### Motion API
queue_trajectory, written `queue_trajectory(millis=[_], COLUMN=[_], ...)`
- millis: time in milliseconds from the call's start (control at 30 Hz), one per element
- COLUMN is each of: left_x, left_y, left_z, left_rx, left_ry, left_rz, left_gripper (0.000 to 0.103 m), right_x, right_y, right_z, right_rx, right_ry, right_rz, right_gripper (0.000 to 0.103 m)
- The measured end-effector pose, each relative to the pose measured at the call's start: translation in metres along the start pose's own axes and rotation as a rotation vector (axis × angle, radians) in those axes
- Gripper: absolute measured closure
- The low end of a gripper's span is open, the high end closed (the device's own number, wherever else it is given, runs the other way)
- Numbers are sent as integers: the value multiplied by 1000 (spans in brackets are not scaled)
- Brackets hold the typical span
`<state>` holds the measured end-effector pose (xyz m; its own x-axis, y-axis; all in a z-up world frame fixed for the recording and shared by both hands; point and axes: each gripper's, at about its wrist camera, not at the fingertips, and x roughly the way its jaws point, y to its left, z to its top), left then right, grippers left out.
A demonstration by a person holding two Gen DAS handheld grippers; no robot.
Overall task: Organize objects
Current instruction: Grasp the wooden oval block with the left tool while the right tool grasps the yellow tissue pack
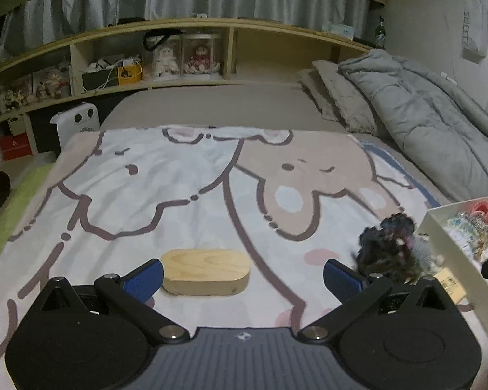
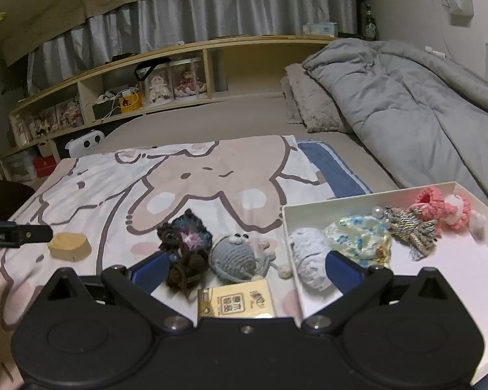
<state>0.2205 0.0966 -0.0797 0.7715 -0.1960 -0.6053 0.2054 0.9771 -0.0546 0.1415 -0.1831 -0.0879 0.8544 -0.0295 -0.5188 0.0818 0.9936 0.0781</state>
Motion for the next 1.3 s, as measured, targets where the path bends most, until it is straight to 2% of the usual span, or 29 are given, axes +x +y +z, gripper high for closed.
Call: queue_trajectory(millis=[267, 467, 767, 1000, 1167, 1233, 1300], left_x=[34, 51, 70, 78, 80, 80, 79], left_y=[19, 29, 31, 27, 23, 22, 20], left_z=[-16, -24, -25, -21, -19, -18, -17], left_rx=[22, -18, -42, -47, -51, -52, -57], left_ry=[29, 37, 29, 32, 46, 51, 63], left_rz=[17, 23, 54, 57, 79, 84, 91], left_gripper=[0, 0, 1, 10, 11, 11, 11], right_x=[13, 31, 49, 60, 58, 56, 55], right_y=[11, 10, 19, 25, 31, 32, 34], right_z=[-26, -35, -38, -37, -36, -35, -34], right_rx=[23, 58, -22, -84, -109, -87, -49], right_ry=[72, 113, 96, 112, 155, 177, 189], right_rz=[39, 99, 17, 0, 93, 177, 186], right_gripper=[0, 0, 0, 0, 0, 0, 0])
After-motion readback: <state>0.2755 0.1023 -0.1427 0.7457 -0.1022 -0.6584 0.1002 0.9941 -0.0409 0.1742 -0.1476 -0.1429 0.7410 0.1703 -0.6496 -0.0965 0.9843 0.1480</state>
